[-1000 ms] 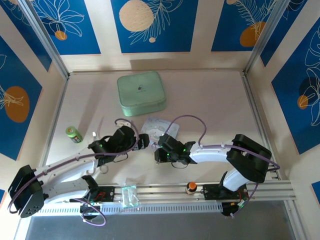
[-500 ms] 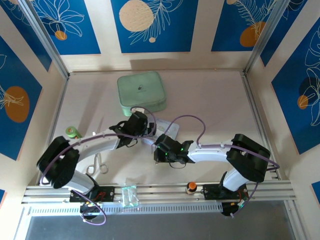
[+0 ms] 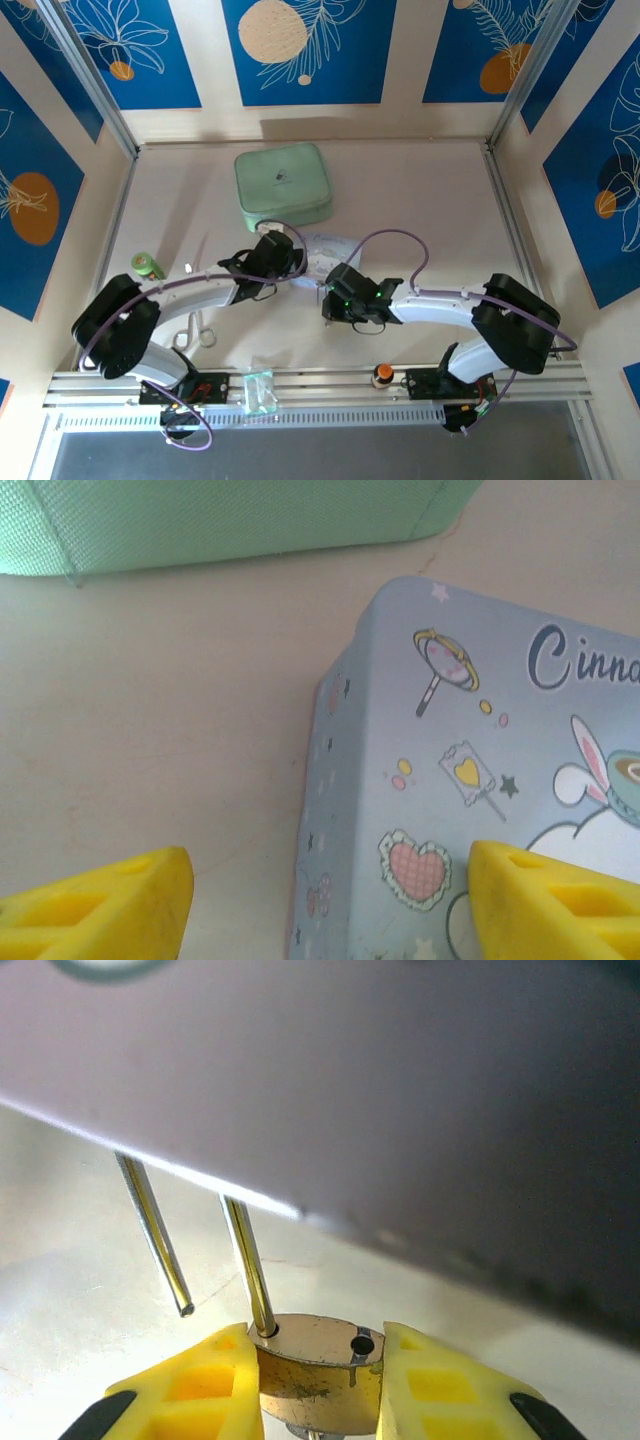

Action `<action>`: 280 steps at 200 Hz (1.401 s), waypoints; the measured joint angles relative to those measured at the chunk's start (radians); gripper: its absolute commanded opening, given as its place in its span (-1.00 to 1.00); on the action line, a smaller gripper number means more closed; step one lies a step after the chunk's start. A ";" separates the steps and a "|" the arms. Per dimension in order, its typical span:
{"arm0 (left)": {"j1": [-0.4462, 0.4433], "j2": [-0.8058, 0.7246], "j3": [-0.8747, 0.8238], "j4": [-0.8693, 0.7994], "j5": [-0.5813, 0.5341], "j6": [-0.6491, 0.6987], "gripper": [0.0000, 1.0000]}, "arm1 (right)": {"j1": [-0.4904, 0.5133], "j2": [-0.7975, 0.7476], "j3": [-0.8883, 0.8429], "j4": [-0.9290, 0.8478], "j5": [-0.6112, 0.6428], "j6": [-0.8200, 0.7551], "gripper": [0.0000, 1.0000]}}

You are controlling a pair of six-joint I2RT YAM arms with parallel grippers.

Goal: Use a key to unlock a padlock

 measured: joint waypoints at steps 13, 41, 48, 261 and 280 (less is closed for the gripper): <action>-0.016 -0.006 -0.020 0.021 -0.004 -0.037 0.42 | -0.014 -0.010 -0.006 -0.006 -0.005 -0.004 -0.59; -0.069 -0.032 -0.054 0.035 -0.021 -0.106 0.40 | -0.053 -0.052 -0.042 -0.002 -0.023 -0.013 -0.60; -0.085 -0.038 -0.060 0.035 -0.022 -0.124 0.40 | -0.063 -0.064 -0.051 -0.002 -0.026 -0.013 -0.60; -0.219 0.201 0.287 -0.160 -0.240 0.372 0.99 | -0.280 -0.124 -0.136 0.057 -0.108 0.037 -0.59; -0.221 0.200 0.262 -0.116 -0.248 0.387 0.99 | -0.320 -0.144 -0.178 0.114 -0.146 0.049 -0.59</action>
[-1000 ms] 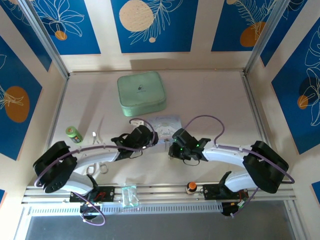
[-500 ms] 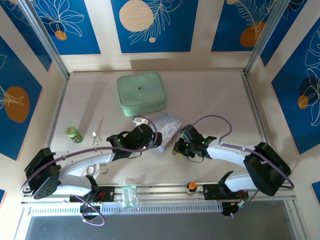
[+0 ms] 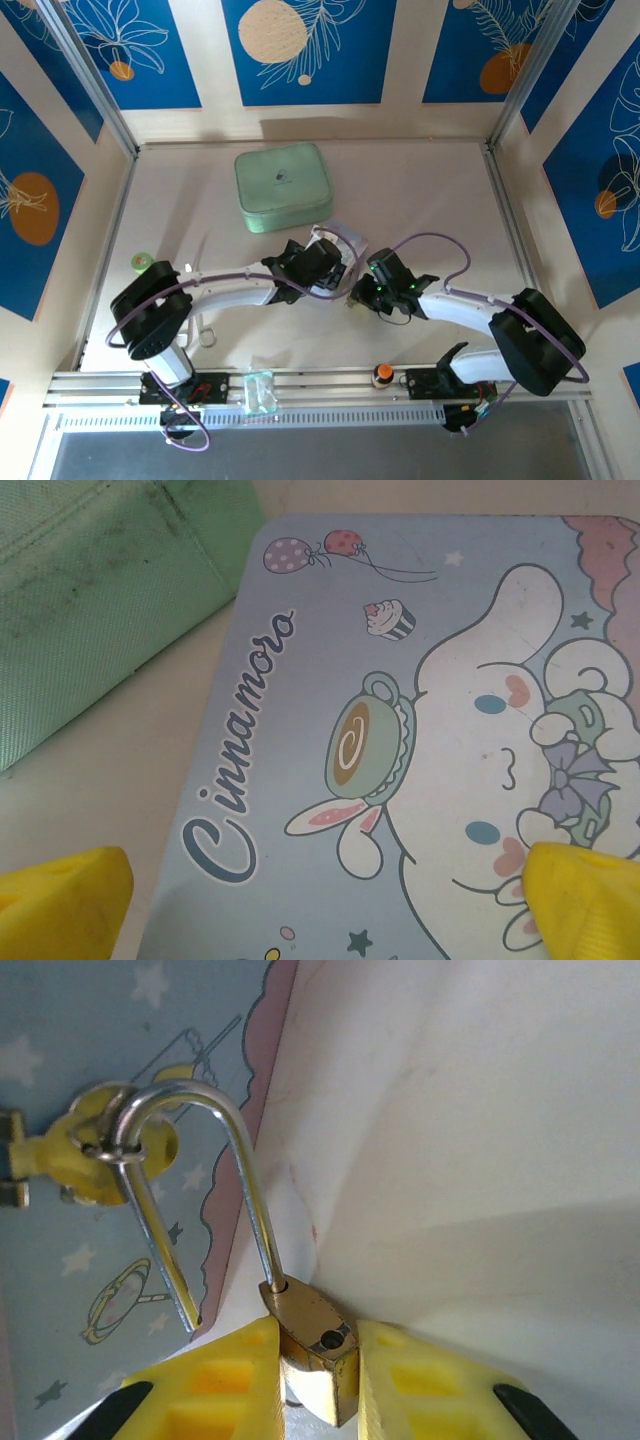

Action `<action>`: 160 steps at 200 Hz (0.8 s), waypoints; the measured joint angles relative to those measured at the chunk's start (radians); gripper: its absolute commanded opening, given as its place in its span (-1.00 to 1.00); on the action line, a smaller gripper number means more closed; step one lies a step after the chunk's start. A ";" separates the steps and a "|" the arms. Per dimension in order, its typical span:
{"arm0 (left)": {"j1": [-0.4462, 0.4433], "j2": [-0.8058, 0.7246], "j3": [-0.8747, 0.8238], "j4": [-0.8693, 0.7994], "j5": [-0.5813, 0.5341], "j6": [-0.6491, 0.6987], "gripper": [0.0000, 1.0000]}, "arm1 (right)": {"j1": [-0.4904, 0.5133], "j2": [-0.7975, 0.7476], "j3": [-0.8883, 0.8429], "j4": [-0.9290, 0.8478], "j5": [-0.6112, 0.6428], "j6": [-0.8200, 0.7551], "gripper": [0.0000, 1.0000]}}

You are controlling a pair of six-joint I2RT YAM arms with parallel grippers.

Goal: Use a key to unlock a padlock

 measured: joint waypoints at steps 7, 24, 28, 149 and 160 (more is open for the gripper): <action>-0.001 -0.005 -0.016 0.024 -0.001 0.003 0.99 | -0.013 -0.005 -0.008 0.013 -0.012 0.003 -0.59; -0.001 -0.019 -0.055 0.079 -0.003 0.011 0.99 | -0.052 -0.006 -0.016 0.038 -0.048 0.006 -0.59; -0.002 -0.022 -0.063 0.092 -0.003 0.013 0.99 | -0.063 -0.006 -0.016 0.043 -0.055 0.006 -0.59; -0.013 -0.053 -0.158 0.241 -0.009 0.062 0.99 | -0.282 0.043 -0.009 0.116 -0.304 -0.028 -0.59; -0.011 -0.053 -0.152 0.231 -0.011 0.062 0.99 | -0.285 0.044 0.001 0.091 -0.306 -0.050 -0.59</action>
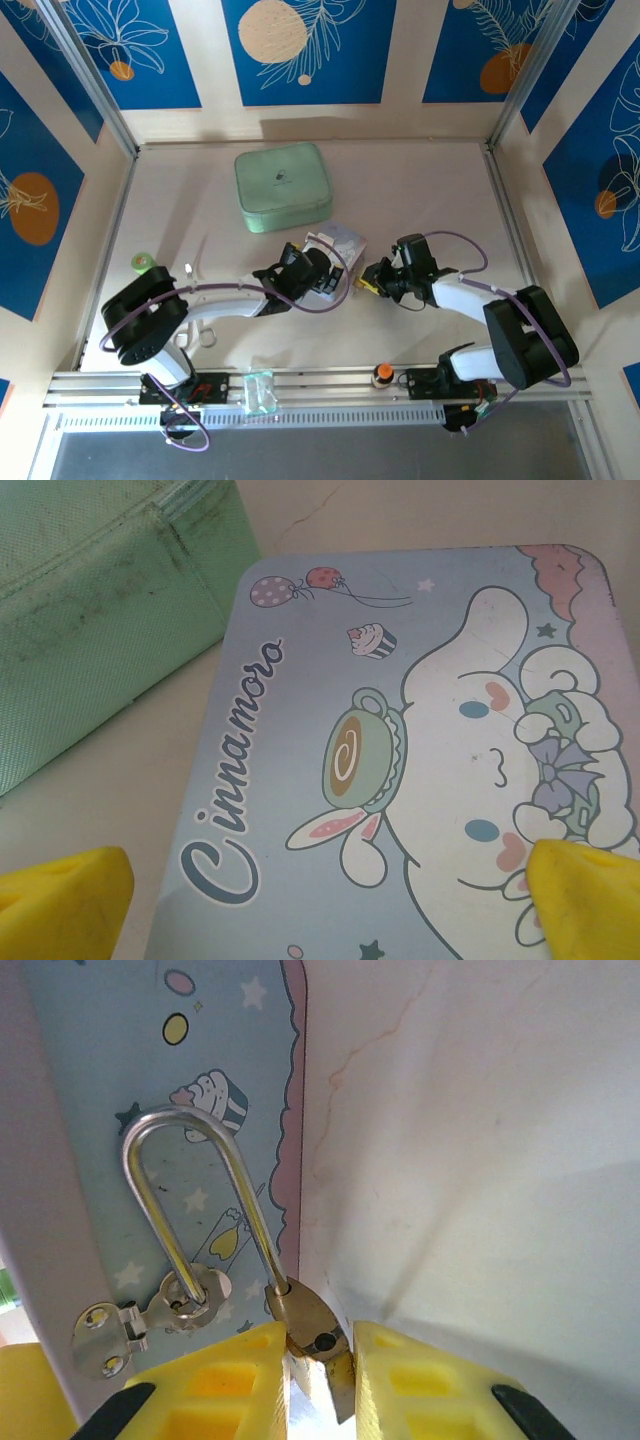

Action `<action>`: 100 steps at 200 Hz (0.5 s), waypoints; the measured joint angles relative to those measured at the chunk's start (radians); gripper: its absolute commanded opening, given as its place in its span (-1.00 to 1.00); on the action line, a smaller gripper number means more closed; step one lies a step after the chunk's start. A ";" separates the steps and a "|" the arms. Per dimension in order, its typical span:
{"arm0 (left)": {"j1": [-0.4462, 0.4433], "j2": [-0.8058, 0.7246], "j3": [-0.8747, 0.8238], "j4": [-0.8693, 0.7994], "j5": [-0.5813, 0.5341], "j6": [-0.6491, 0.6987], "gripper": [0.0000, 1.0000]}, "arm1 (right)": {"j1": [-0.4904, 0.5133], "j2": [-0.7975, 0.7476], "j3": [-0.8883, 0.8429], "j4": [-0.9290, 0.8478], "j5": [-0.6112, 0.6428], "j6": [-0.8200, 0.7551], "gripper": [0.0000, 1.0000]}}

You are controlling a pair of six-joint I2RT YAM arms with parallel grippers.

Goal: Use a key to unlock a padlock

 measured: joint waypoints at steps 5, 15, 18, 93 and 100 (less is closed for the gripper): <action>0.003 0.000 0.004 -0.006 -0.002 0.001 0.99 | -0.001 0.002 0.006 -0.013 0.000 -0.010 -0.60; 0.005 0.000 0.008 -0.015 -0.004 0.002 0.99 | -0.002 0.009 0.019 -0.046 0.007 -0.033 -0.60; 0.005 0.000 0.008 -0.015 -0.004 0.001 0.97 | -0.002 0.011 0.024 -0.059 0.014 -0.040 -0.59; -0.011 0.000 -0.002 0.008 -0.008 0.032 0.98 | 0.013 0.004 0.023 -0.124 0.080 -0.042 -0.36; -0.012 0.000 -0.001 0.008 -0.013 0.036 0.98 | 0.064 -0.006 0.057 -0.170 0.126 -0.070 -0.26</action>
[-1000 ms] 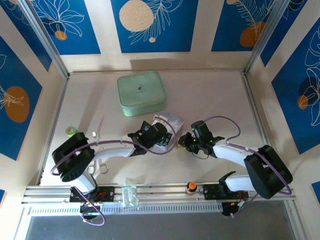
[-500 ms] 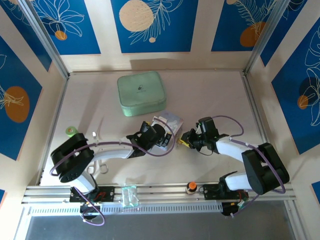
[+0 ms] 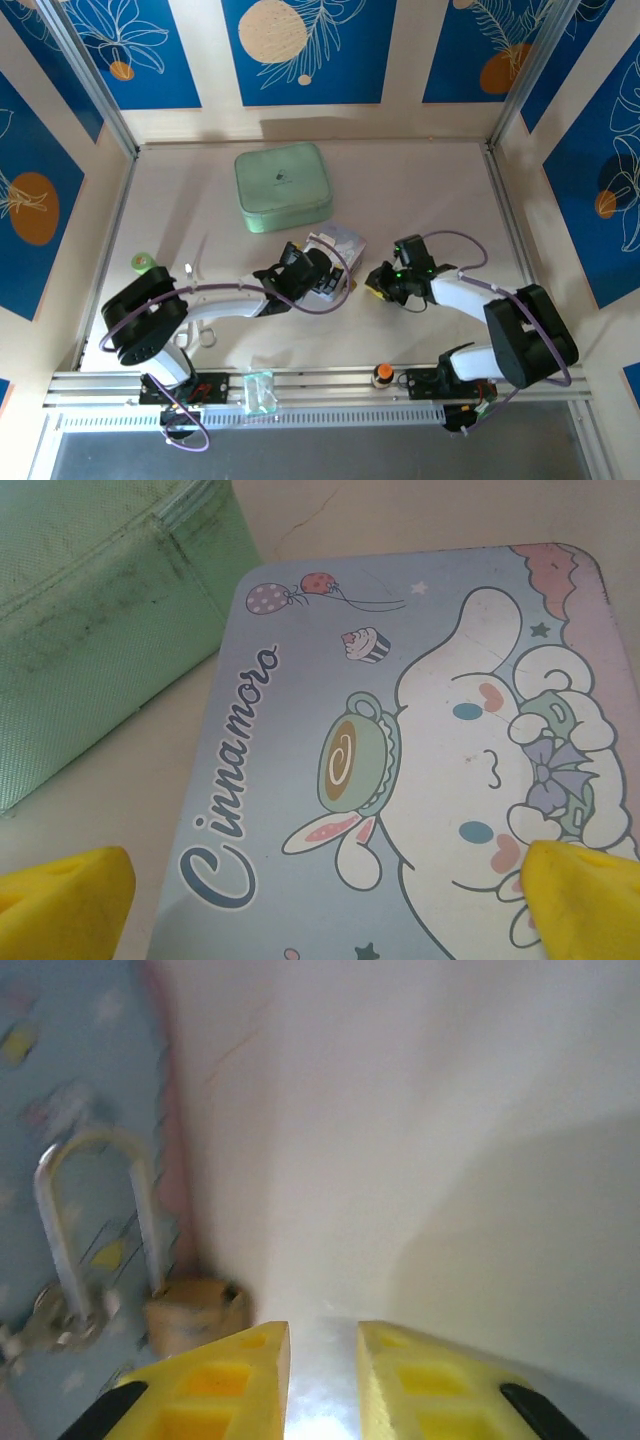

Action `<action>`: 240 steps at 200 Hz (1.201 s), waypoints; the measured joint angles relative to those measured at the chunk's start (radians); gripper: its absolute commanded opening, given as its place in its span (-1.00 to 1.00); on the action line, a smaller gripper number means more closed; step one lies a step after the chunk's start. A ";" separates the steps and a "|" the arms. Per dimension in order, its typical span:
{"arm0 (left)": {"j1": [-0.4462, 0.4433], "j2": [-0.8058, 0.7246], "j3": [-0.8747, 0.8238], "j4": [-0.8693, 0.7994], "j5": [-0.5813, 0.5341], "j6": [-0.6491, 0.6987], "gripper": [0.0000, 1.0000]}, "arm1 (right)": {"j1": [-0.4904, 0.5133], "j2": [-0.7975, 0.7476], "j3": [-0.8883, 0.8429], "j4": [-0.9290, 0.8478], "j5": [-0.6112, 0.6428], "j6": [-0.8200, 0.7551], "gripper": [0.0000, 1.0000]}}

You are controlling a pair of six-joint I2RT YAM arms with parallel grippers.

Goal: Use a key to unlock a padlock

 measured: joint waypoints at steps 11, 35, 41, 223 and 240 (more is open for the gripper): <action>0.000 0.000 0.004 -0.007 -0.003 0.008 0.98 | 0.064 -0.020 0.044 -0.045 0.046 -0.055 -0.15; 0.005 0.002 0.008 -0.011 0.002 0.018 1.00 | 0.129 -0.036 0.086 -0.092 0.116 -0.151 0.12; 0.009 0.002 0.008 -0.010 0.005 0.018 0.99 | 0.140 -0.036 0.085 -0.106 0.134 -0.169 0.19; 0.030 -0.025 -0.040 0.042 0.083 0.044 0.99 | 0.132 0.102 0.086 -0.068 0.132 -0.148 -0.15; 0.030 -0.028 -0.045 0.045 0.085 0.043 0.99 | 0.155 0.100 0.087 -0.066 0.136 -0.173 0.08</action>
